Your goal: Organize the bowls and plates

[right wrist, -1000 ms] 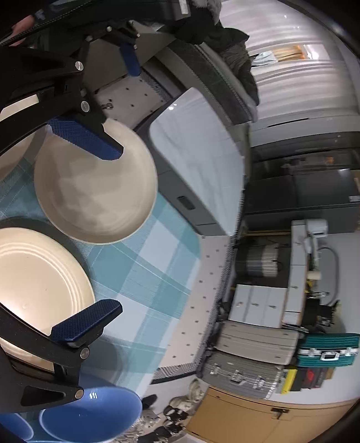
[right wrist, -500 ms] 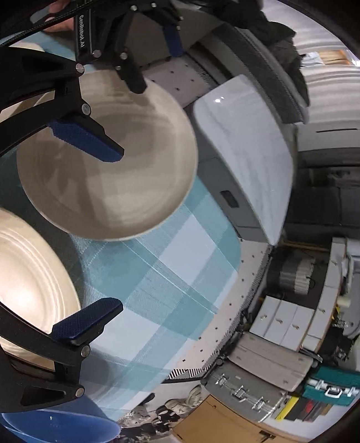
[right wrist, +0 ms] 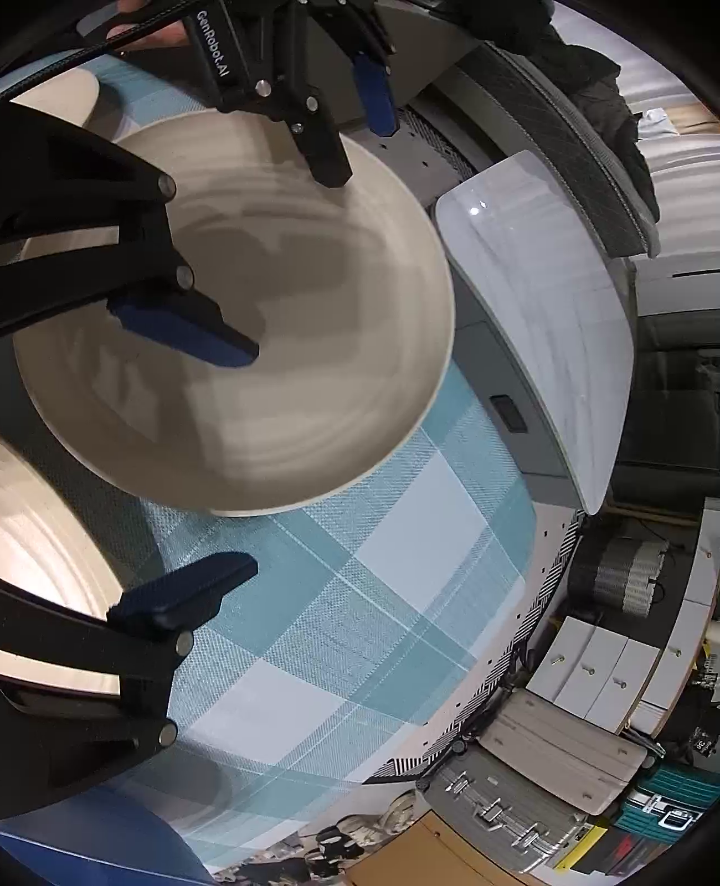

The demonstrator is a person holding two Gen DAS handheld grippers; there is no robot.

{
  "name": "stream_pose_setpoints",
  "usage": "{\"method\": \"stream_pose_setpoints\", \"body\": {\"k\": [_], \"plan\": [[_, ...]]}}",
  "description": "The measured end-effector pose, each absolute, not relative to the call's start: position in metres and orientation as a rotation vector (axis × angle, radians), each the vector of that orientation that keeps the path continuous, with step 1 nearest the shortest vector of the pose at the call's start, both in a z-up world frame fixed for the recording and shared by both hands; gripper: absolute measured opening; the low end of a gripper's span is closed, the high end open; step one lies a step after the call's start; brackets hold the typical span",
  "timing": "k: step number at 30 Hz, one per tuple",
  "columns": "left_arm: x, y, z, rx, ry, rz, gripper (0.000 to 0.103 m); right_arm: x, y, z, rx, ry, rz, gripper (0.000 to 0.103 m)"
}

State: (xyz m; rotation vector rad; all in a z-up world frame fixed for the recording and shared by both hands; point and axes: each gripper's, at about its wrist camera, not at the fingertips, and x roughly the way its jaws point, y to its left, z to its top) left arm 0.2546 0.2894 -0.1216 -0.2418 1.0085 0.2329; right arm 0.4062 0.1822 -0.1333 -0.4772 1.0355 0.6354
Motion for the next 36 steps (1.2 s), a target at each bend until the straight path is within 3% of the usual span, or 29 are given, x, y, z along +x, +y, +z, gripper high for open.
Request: {"method": "stream_pose_setpoints", "body": {"k": [2,5,7,15,22,36], "plan": [[0.255,0.292,-0.124,-0.262,1.021,0.216,0.054,0.407,0.183,-0.136,-0.473,1.053,0.635,0.064],[0.256,0.296,-0.129,-0.299,1.042,0.198,0.049,0.409,0.182,-0.138,-0.463,1.066,0.620,0.060],[0.254,0.298,-0.132,-0.331,1.054,0.191,0.039,0.411,0.180,-0.137,-0.435,1.084,0.621,0.054],[0.251,0.299,-0.132,-0.364,1.047,0.178,0.028,0.407,0.178,-0.137,-0.420,1.073,0.627,0.043],[0.250,0.302,-0.130,-0.420,1.042,0.151,0.007,0.408,0.175,-0.136,-0.410,1.062,0.609,0.025],[0.249,0.295,-0.127,-0.386,1.060,0.203,0.007,0.408,0.170,-0.131,-0.384,1.092,0.583,0.016]]}}
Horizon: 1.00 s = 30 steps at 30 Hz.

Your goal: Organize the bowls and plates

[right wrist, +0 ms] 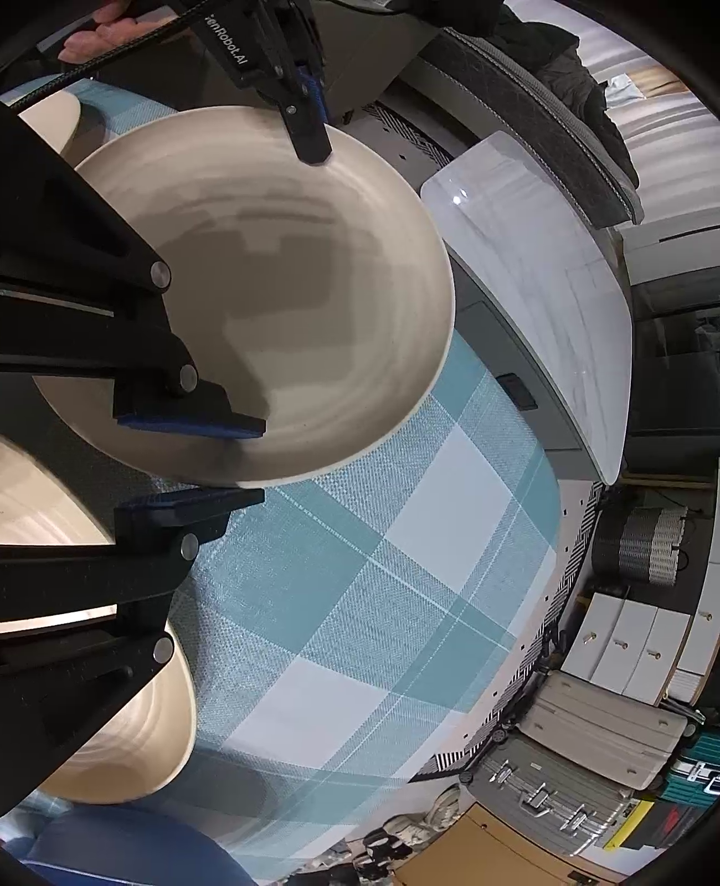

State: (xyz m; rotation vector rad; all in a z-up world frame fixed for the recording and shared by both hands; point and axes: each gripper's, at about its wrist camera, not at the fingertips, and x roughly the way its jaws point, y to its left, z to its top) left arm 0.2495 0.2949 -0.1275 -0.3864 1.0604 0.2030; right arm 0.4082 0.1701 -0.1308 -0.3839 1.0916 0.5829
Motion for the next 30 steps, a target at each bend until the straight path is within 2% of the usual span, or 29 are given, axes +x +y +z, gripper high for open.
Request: {"method": "stream_pose_setpoints", "body": {"k": [17,22,30], "plan": [[0.248,0.294,-0.123,-0.375,1.083,0.215,0.007,0.408,0.167,-0.124,-0.347,1.120,0.544,0.012],[0.243,0.294,-0.127,-0.380,1.082,0.215,0.011,0.407,0.168,-0.126,-0.357,1.100,0.560,0.012],[0.241,0.290,-0.130,-0.388,1.085,0.217,0.012,0.392,0.167,-0.127,-0.412,1.113,0.568,0.015]]}}
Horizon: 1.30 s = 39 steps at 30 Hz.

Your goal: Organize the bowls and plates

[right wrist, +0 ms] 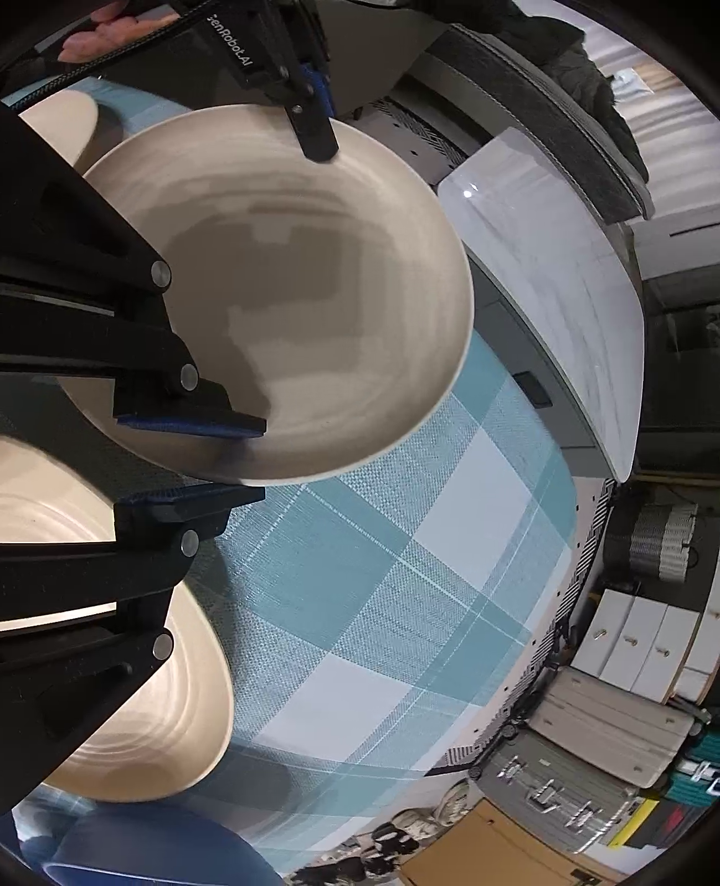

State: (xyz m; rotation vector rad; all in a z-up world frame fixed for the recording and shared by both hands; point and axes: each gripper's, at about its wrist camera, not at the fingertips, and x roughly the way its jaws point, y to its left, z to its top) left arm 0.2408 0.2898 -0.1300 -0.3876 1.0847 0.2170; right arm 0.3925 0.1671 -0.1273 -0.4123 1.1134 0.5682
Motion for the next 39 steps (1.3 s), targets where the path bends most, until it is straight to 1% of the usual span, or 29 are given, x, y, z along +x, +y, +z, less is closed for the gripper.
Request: {"method": "stream_pose_setpoints", "body": {"k": [4,8,15,24,39], "plan": [[0.241,0.283,-0.129,-0.341,1.091,0.237,0.013,0.394,0.166,-0.128,-0.383,1.122,0.561,0.015],[0.242,0.283,-0.128,-0.353,1.114,0.233,0.013,0.393,0.165,-0.127,-0.374,1.103,0.552,0.013],[0.245,0.276,-0.117,-0.286,1.126,0.262,0.013,0.402,0.163,-0.123,-0.308,1.137,0.547,0.012],[0.246,0.276,-0.109,-0.284,1.148,0.244,0.013,0.405,0.159,-0.112,-0.275,1.137,0.534,0.012],[0.235,0.262,-0.086,-0.275,1.137,0.212,0.013,0.390,0.142,-0.078,-0.260,1.103,0.512,0.009]]}}
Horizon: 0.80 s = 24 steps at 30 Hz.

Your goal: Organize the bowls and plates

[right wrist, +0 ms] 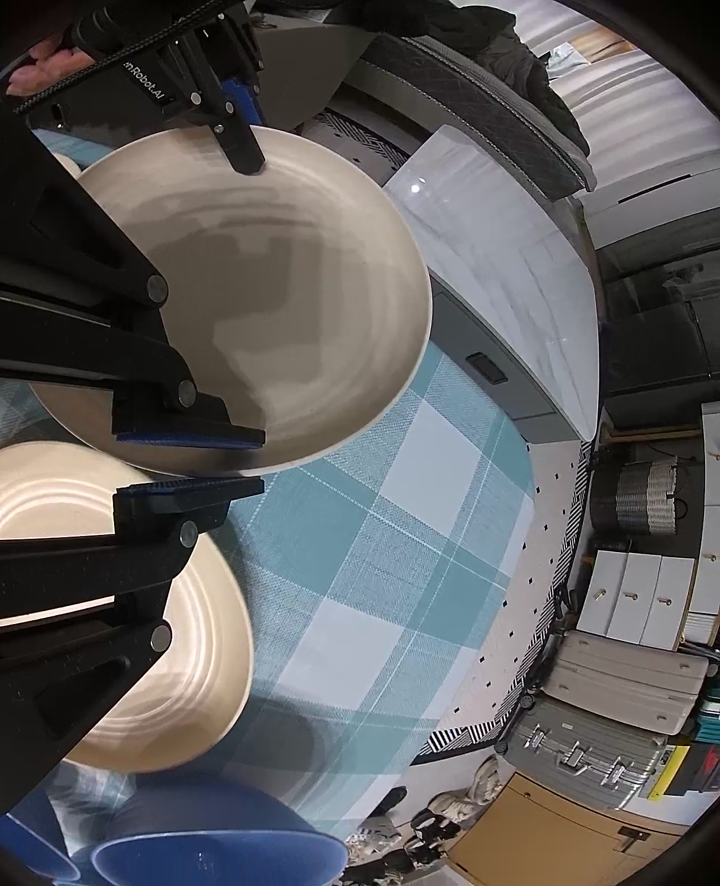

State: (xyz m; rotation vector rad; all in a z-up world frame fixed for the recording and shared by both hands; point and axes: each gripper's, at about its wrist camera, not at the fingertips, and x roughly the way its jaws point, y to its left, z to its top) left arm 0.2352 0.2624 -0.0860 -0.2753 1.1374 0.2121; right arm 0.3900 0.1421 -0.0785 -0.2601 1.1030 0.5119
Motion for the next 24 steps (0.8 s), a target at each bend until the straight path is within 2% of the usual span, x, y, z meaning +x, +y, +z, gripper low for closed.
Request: {"method": "stream_pose_setpoints", "body": {"k": [24], "plan": [[0.195,0.241,-0.072,-0.247,1.149,0.208,0.014,0.334,0.117,-0.060,-0.254,1.086,0.520,0.009]]}}
